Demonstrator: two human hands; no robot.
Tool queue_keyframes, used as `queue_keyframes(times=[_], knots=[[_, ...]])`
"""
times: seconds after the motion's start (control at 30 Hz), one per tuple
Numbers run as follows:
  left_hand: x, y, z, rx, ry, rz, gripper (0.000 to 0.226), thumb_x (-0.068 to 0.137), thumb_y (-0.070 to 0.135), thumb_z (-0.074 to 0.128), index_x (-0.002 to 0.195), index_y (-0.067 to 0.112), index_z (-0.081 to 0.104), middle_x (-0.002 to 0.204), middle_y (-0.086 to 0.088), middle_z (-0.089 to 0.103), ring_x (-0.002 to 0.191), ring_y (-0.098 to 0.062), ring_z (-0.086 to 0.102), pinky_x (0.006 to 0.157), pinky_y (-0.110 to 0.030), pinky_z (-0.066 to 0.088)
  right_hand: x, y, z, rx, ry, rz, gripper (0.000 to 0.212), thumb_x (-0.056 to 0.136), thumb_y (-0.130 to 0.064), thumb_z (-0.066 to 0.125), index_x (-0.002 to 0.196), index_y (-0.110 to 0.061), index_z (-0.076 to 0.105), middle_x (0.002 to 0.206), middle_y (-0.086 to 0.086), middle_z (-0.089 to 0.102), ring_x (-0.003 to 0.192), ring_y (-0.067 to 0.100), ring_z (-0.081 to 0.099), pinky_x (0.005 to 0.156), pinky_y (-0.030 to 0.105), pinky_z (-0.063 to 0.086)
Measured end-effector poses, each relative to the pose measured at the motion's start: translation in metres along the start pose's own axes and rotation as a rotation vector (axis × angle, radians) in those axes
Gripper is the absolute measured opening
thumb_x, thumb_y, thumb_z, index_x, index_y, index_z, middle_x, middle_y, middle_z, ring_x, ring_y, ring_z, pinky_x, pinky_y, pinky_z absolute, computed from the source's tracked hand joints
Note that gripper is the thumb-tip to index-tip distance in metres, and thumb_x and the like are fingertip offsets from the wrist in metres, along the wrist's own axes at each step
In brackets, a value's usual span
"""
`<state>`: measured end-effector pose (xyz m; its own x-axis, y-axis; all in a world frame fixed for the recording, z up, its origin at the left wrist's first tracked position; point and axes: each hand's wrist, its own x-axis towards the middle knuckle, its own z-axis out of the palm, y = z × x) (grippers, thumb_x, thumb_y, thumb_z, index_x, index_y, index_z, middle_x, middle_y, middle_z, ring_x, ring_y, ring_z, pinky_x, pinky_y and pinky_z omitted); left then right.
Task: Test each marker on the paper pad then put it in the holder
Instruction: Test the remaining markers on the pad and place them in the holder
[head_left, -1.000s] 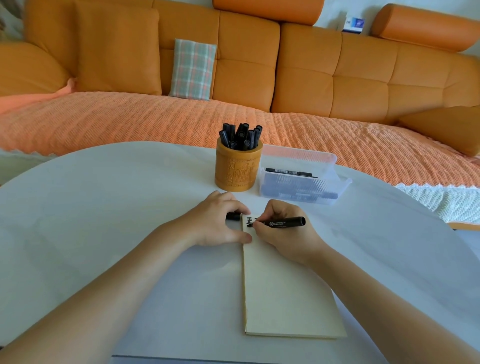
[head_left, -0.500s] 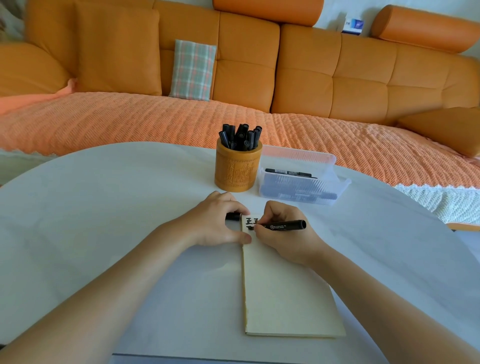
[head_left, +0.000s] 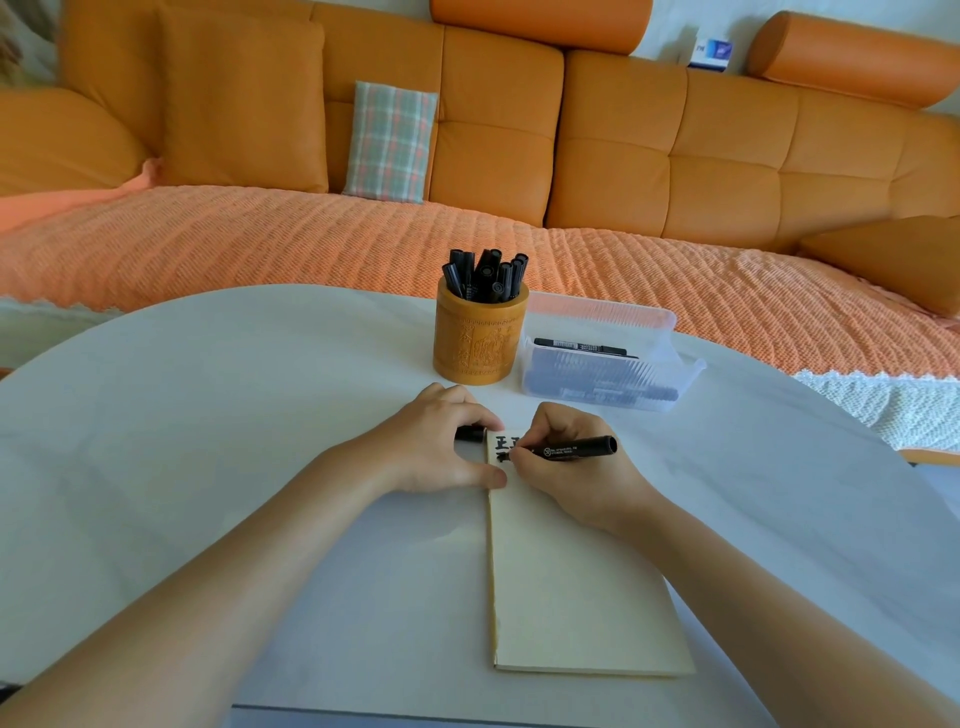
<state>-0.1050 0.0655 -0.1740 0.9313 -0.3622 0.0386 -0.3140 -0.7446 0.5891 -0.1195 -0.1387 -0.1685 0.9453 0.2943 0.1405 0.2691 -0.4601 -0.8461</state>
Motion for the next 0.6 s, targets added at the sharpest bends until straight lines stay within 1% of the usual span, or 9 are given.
queue_keyframes(times=[0.1, 0.17, 0.3, 0.47, 0.53, 0.6], knots=[[0.0003, 0.0004, 0.0001, 0.004, -0.004, 0.000, 0.065, 0.070, 0.059, 0.077, 0.128, 0.039, 0.056, 0.115, 0.018, 0.046, 0.117, -0.002, 0.034, 0.103, -0.030, 0.037, 0.0006, 0.0001, -0.0001, -0.011, -0.037, -0.019, 0.024, 0.080, -0.010, 0.072, 0.065, -0.018, 0.056, 0.063, -0.009, 0.058, 0.058, 0.008, 0.048, 0.055, 0.025, 0.039], [0.0003, 0.0002, 0.0008, -0.001, 0.002, 0.002, 0.065, 0.069, 0.060, 0.077, 0.128, 0.039, 0.056, 0.115, 0.018, 0.046, 0.116, -0.002, 0.034, 0.103, -0.029, 0.037, 0.0015, 0.0008, -0.0012, 0.002, -0.038, -0.017, 0.022, 0.079, -0.011, 0.072, 0.065, -0.017, 0.056, 0.064, -0.007, 0.058, 0.058, 0.008, 0.048, 0.056, 0.028, 0.039], [0.0006, -0.0001, 0.0005, -0.003, 0.010, 0.002, 0.065, 0.069, 0.058, 0.078, 0.127, 0.037, 0.057, 0.114, 0.018, 0.047, 0.116, -0.001, 0.034, 0.103, -0.029, 0.037, 0.0012, 0.0010, 0.0008, 0.017, -0.043, -0.015, 0.022, 0.079, -0.012, 0.073, 0.065, -0.018, 0.058, 0.063, -0.009, 0.059, 0.058, 0.007, 0.049, 0.056, 0.026, 0.040], [0.0007, -0.0010, 0.0013, 0.012, 0.007, 0.000, 0.066, 0.068, 0.061, 0.077, 0.126, 0.040, 0.057, 0.115, 0.019, 0.047, 0.116, -0.001, 0.034, 0.104, -0.030, 0.038, 0.0013, -0.0001, -0.0015, -0.009, -0.055, -0.001, 0.017, 0.070, -0.021, 0.067, 0.066, -0.013, 0.053, 0.061, -0.006, 0.055, 0.055, 0.010, 0.044, 0.052, 0.028, 0.036], [0.0003, -0.0012, 0.0017, 0.008, 0.006, -0.002, 0.065, 0.068, 0.061, 0.077, 0.126, 0.040, 0.057, 0.114, 0.020, 0.046, 0.116, -0.001, 0.034, 0.104, -0.030, 0.038, 0.0009, -0.0010, -0.0019, -0.016, -0.049, 0.001, 0.018, 0.073, -0.015, 0.069, 0.067, -0.012, 0.052, 0.060, -0.007, 0.054, 0.055, 0.009, 0.044, 0.052, 0.028, 0.036], [0.0003, -0.0011, 0.0004, 0.009, 0.003, -0.003, 0.064, 0.068, 0.061, 0.077, 0.125, 0.040, 0.057, 0.115, 0.020, 0.046, 0.116, -0.001, 0.034, 0.103, -0.029, 0.037, 0.0005, -0.0010, -0.0027, 0.050, -0.003, 0.009, 0.020, 0.080, -0.006, 0.070, 0.069, -0.010, 0.053, 0.058, -0.009, 0.054, 0.053, 0.007, 0.045, 0.051, 0.022, 0.036]])
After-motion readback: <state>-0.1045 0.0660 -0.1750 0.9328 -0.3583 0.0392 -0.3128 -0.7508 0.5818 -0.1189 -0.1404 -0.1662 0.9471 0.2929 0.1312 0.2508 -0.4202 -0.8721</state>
